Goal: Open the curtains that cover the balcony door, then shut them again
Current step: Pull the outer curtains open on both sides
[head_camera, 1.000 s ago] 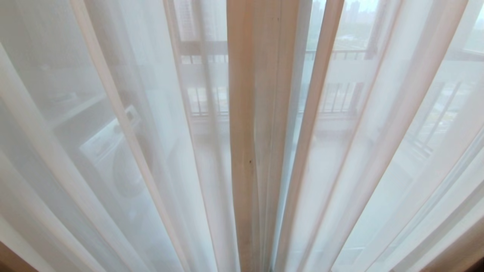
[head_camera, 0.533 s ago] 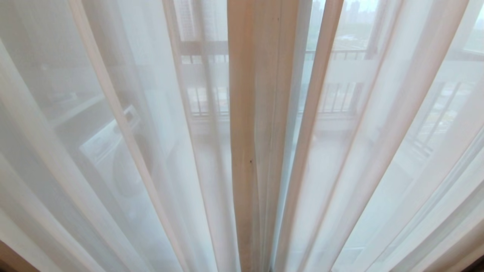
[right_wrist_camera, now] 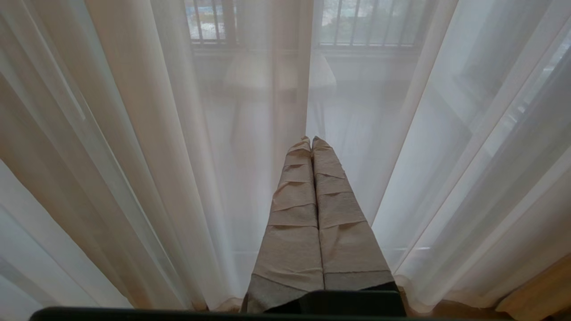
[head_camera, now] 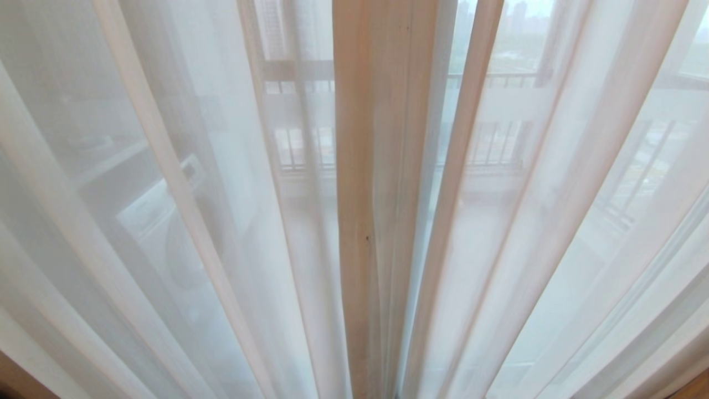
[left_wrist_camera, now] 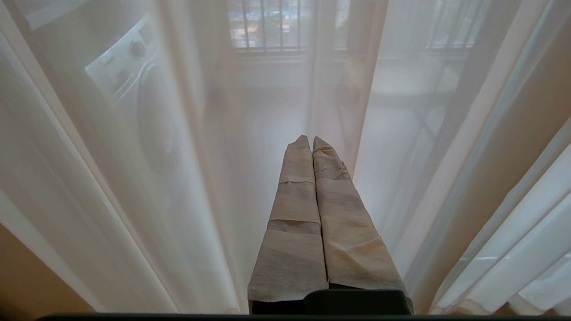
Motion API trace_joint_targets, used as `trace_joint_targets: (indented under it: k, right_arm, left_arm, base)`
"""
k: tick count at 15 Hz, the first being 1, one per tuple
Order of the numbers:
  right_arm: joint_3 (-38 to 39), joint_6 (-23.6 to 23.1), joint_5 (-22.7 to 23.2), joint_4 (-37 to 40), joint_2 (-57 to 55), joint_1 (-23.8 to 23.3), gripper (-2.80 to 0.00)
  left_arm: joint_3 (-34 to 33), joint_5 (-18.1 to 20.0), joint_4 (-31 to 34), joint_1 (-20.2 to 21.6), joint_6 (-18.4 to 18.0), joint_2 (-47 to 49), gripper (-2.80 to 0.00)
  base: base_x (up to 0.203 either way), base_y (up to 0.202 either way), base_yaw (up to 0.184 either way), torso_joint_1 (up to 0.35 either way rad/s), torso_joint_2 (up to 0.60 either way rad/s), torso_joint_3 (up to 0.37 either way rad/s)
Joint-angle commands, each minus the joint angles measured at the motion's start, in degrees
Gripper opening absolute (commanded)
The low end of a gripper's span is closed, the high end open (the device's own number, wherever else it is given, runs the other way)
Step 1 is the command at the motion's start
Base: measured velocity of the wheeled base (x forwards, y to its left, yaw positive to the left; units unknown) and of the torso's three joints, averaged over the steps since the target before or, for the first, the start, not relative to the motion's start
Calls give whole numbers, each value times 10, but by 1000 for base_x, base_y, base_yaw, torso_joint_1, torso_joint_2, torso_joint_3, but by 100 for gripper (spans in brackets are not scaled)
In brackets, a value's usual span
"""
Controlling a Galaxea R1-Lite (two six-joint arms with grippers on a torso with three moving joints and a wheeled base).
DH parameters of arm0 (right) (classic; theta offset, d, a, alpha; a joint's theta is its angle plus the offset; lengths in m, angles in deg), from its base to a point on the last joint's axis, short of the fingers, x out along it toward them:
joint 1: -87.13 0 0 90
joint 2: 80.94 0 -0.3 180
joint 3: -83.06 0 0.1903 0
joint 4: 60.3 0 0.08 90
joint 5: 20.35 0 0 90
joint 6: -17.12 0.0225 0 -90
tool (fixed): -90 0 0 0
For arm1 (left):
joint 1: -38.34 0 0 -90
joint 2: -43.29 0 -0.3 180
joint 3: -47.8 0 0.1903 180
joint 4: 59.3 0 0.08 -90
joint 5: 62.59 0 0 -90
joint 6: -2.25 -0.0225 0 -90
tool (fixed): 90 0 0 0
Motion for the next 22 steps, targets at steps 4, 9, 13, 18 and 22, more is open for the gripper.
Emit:
trace_joint_targets:
  k: [4, 9, 13, 18, 22]
  right_arm:
    - [0, 0, 0, 0, 0, 0, -280]
    - [0, 0, 0, 0, 0, 0, -280]
    - [0, 0, 0, 0, -1, 0, -280]
    - [0, 0, 0, 0, 0, 0, -280]
    - [0, 0, 0, 0, 0, 0, -280]
  left_arm:
    - [0, 2, -1, 0, -1, 0, -280]
    - [4, 6, -6, 0, -1, 0, -280]
    - [8, -1, -6, 0, 0, 0, -280]
    - [1, -3, -5, 0, 0, 0, -280]
    - [29, 25, -4, 0, 4, 0, -280]
  base:
    - [0, 0, 0, 0, 0, 0]
    - [0, 0, 0, 0, 0, 0]
    - [0, 0, 0, 0, 0, 0]
    - [0, 0, 0, 0, 0, 0]
    - [0, 0, 0, 0, 0, 0]
